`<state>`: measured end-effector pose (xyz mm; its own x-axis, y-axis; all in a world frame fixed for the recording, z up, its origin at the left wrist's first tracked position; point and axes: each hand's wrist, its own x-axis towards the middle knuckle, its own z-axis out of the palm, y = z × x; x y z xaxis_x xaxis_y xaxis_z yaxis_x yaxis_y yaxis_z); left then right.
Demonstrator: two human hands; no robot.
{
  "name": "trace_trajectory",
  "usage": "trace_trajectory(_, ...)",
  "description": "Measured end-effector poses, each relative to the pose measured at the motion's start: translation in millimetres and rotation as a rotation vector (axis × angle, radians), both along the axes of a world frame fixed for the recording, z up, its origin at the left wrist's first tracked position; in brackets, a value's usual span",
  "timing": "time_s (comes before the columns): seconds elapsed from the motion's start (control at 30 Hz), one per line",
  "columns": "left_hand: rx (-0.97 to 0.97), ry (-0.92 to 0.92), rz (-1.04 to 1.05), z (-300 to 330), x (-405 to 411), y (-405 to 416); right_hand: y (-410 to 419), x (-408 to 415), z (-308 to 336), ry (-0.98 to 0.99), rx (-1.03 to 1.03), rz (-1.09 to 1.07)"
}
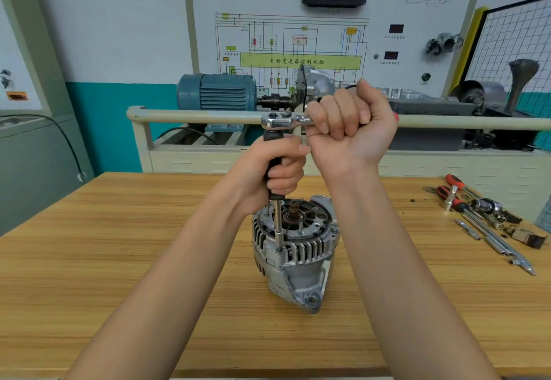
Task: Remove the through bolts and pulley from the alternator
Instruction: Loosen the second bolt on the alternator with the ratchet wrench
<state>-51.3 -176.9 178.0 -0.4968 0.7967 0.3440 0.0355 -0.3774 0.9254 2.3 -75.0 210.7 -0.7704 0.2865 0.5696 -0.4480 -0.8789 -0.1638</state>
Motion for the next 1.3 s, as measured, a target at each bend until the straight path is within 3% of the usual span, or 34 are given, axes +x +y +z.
trace_trajectory(0.07,0.007,-0.025,0.076,-1,0,2,-4,2,-4,0.037,0.063,-0.109)
trace_trajectory(0.23,0.087,-0.055,0.513,-5,5,16,-26,4,-13,0.227,0.3,-0.512)
trace_trajectory(0.37,0.115,-0.04,0.719,-7,7,21,-42,4,-19,0.248,0.405,-0.78)
trace_trajectory(0.5,0.124,-0.008,0.526,-7,5,12,-31,5,-11,0.236,0.335,-0.512)
trace_trajectory(0.63,0.08,0.038,0.206,-5,1,0,-6,2,-3,0.037,0.113,-0.11)
trace_trajectory(0.73,0.051,0.008,0.053,-3,0,-1,3,0,-1,-0.013,-0.006,0.008)
trace_trajectory(0.83,0.041,-0.048,0.076,-2,0,3,0,1,-3,-0.01,0.004,-0.073)
trace_trajectory(0.9,0.034,-0.025,0.24,-2,1,8,-5,2,-5,0.028,0.072,-0.193)
trace_trajectory(1.03,0.076,-0.01,0.628,-3,8,20,-28,2,-13,0.185,0.272,-0.587)
trace_trajectory(1.13,0.089,0.096,0.802,-5,11,26,-44,3,-21,0.245,0.385,-0.907)
trace_trajectory(1.23,0.106,0.09,0.77,-6,10,25,-44,4,-22,0.262,0.408,-0.923)
trace_trajectory(1.3,0.114,0.035,0.655,-6,7,20,-36,4,-17,0.243,0.363,-0.753)
